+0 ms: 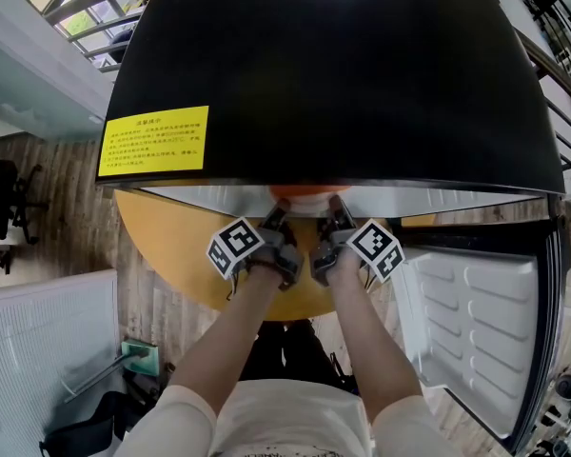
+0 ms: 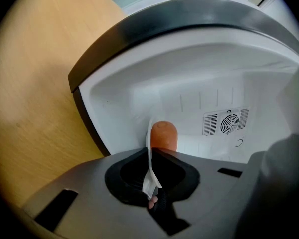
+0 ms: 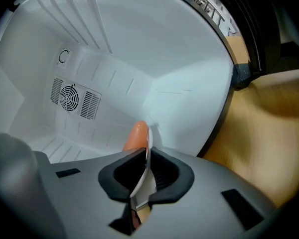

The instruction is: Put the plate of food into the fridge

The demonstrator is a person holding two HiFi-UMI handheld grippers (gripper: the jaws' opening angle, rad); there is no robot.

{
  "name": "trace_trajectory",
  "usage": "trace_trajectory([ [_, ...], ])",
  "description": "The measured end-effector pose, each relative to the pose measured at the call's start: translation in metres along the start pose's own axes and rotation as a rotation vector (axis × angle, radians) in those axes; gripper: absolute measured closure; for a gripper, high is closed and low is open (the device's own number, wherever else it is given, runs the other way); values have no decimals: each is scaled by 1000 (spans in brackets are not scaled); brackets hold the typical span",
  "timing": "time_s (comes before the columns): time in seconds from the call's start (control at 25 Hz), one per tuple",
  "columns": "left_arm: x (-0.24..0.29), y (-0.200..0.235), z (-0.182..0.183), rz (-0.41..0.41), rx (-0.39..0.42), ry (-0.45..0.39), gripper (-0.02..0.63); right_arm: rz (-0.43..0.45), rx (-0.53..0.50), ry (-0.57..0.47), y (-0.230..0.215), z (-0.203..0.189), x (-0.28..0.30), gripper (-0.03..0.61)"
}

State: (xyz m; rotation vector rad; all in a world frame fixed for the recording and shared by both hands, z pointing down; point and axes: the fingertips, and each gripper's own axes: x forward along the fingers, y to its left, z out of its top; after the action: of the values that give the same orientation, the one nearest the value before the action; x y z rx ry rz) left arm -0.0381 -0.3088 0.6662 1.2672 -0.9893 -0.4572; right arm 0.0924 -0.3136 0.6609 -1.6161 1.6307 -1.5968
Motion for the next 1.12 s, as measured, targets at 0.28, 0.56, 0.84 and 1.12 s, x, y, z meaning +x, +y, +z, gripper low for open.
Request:
trace_trajectory([
  [0.28,0,5,-3,38,17,17,580,-29,-53,7,-1,0,-1,535],
  [0.56,-2,3,-2,50,47,19,555,-42,-89,-9,-1,4,-6,526],
  [0.84,-8,0,-4,38,55,25,525,-44,-84,-8,0,2,-12,501],
  [1.12,-29,1,-8,18,55,19,509,-15,-61,8,2,-9,-30,501],
])
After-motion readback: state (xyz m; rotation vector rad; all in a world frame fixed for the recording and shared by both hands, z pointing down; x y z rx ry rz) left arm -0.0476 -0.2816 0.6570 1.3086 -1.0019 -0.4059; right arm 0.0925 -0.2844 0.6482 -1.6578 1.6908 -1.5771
